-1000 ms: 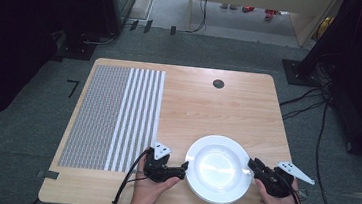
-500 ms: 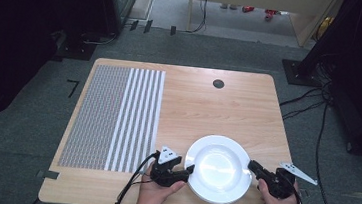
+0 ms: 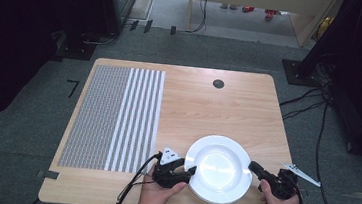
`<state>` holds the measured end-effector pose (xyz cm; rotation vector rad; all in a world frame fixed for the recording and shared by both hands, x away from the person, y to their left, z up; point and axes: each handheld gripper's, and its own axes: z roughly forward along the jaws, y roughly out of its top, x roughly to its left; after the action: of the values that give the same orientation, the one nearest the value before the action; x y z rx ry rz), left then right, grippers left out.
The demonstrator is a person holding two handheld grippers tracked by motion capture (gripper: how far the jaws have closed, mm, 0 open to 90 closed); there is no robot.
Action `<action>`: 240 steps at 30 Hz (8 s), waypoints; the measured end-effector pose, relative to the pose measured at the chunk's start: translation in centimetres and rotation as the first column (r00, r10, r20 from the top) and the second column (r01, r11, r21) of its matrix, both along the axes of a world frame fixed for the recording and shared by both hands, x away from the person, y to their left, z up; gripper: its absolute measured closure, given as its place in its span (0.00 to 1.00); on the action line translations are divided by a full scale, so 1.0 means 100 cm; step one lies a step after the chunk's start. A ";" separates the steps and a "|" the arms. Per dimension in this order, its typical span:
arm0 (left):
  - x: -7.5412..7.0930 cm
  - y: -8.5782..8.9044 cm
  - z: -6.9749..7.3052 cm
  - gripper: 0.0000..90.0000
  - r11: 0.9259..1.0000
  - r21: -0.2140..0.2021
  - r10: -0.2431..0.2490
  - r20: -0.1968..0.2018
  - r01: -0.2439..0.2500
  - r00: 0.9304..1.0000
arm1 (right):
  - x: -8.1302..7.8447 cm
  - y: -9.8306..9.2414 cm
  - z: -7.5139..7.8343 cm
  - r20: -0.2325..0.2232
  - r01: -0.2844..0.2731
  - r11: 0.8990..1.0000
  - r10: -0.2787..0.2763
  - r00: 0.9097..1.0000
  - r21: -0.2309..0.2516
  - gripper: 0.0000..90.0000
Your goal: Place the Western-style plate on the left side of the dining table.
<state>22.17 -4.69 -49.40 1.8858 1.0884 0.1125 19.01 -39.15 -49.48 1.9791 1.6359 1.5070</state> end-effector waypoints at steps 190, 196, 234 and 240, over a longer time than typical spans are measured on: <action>0.114 0.280 0.050 0.81 0.860 -0.248 0.434 -0.106 -0.446 0.895 | 0.180 0.283 0.038 0.124 -0.298 0.934 0.278 0.953 0.197 0.89; 0.123 0.286 0.044 0.81 0.850 -0.218 0.466 -0.112 -0.479 0.878 | 0.194 0.292 0.027 0.095 -0.286 0.933 0.272 0.958 0.218 0.88; 0.180 0.310 -0.002 0.80 0.775 -0.137 0.578 -0.244 -0.617 0.779 | 0.257 0.343 -0.023 -0.055 -0.165 0.965 0.179 0.982 0.203 0.86; 0.185 0.307 -0.002 0.79 0.771 -0.123 0.588 -0.241 -0.625 0.772 | 0.262 0.344 -0.022 -0.048 -0.169 0.969 0.180 0.982 0.180 0.85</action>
<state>40.65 26.05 -49.56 1.3183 1.7571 0.1888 45.17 -4.73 -51.67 2.0359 1.8028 1.7220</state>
